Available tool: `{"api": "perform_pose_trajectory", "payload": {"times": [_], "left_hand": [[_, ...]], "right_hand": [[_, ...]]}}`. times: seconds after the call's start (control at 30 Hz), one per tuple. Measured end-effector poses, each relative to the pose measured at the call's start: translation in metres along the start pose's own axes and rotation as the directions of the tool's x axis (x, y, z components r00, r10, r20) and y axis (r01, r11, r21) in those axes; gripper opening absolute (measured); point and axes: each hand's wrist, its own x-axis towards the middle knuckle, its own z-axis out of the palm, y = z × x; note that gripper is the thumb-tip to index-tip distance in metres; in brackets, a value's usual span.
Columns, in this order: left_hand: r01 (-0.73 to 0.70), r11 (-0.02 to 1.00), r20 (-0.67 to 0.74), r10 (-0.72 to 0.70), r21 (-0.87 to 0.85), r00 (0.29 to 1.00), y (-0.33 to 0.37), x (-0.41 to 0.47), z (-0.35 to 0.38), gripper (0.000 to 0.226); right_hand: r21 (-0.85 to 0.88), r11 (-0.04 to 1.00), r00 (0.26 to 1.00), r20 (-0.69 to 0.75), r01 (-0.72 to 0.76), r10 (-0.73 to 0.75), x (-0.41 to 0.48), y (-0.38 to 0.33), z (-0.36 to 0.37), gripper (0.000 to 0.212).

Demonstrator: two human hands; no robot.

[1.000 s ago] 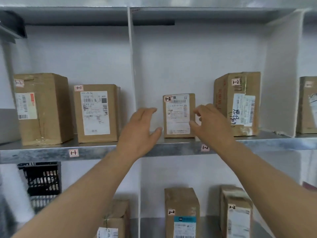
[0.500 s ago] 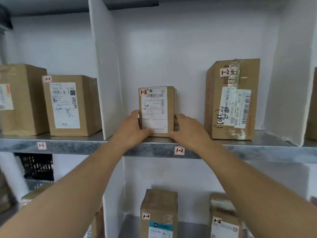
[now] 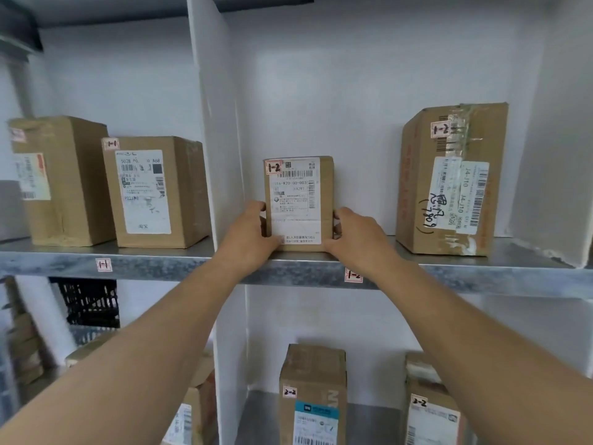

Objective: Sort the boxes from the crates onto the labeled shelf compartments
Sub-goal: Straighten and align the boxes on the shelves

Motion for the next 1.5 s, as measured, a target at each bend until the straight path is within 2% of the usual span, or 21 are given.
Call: {"api": "perform_pose_trajectory", "payload": {"times": [0.13, 0.27, 0.37, 0.47, 0.63, 0.73, 0.87, 1.07, 1.13, 1.27, 1.33, 1.5], "left_hand": [[-0.008, 1.000, 0.016, 0.008, 0.003, 1.000, -0.001, 0.001, 0.000, 0.058], [-0.007, 1.000, -0.012, 0.008, 0.011, 1.000, -0.002, -0.004, 0.000, 0.073], [-0.116, 0.992, -0.115, 0.122, 0.055, 0.986, -0.003, -0.013, -0.001, 0.071], [-0.284, 0.954, -0.216, 0.299, 0.099, 0.930, 0.006, -0.024, 0.003, 0.062], [-0.425, 0.904, -0.198, 0.424, 0.040, 0.884, 0.048, -0.033, 0.031, 0.058], [-0.466, 0.883, -0.148, 0.468, 0.048, 0.871, 0.073, -0.031, 0.054, 0.059], [-0.442, 0.891, -0.067, 0.450, 0.106, 0.890, 0.093, -0.025, 0.085, 0.064], [-0.320, 0.919, 0.053, 0.316, 0.230, 0.947, 0.114, -0.016, 0.123, 0.070], [-0.269, 0.937, 0.094, 0.254, 0.221, 0.963, 0.119, -0.014, 0.131, 0.072], [-0.144, 0.983, 0.176, 0.123, 0.115, 0.977, 0.126, -0.011, 0.139, 0.066], [-0.100, 0.993, 0.172, 0.088, 0.059, 0.981, 0.127, -0.010, 0.139, 0.057], [-0.078, 0.995, 0.132, 0.070, 0.059, 0.989, 0.125, -0.012, 0.137, 0.047]], "right_hand": [[-0.006, 1.000, 1.000, 0.006, -0.019, 0.019, -0.002, -0.003, -0.002, 0.037], [-0.046, 0.998, 0.999, -0.023, -0.050, 0.049, -0.014, -0.005, -0.010, 0.048], [-0.132, 0.991, 0.994, -0.109, -0.018, 0.004, -0.029, 0.000, -0.020, 0.053], [-0.179, 0.984, 0.982, -0.190, -0.014, -0.021, -0.047, 0.008, -0.040, 0.058], [-0.181, 0.978, 0.929, -0.369, -0.106, 0.032, -0.070, 0.037, -0.083, 0.046], [-0.193, 0.966, 0.918, -0.387, -0.170, 0.084, -0.078, 0.063, -0.107, 0.054], [-0.232, 0.948, 0.927, -0.352, -0.218, 0.127, -0.083, 0.098, -0.128, 0.056], [-0.199, 0.955, 0.968, -0.166, -0.219, 0.188, -0.080, 0.142, -0.130, 0.063], [-0.178, 0.966, 0.981, -0.084, -0.186, 0.173, -0.073, 0.150, -0.128, 0.065], [-0.043, 0.991, 0.992, 0.022, -0.127, 0.128, -0.060, 0.159, -0.125, 0.053], [0.038, 0.994, 0.995, 0.026, -0.099, 0.098, -0.058, 0.161, -0.122, 0.053], [0.063, 0.997, 0.998, -0.042, -0.034, 0.037, -0.059, 0.166, -0.114, 0.049]]}}
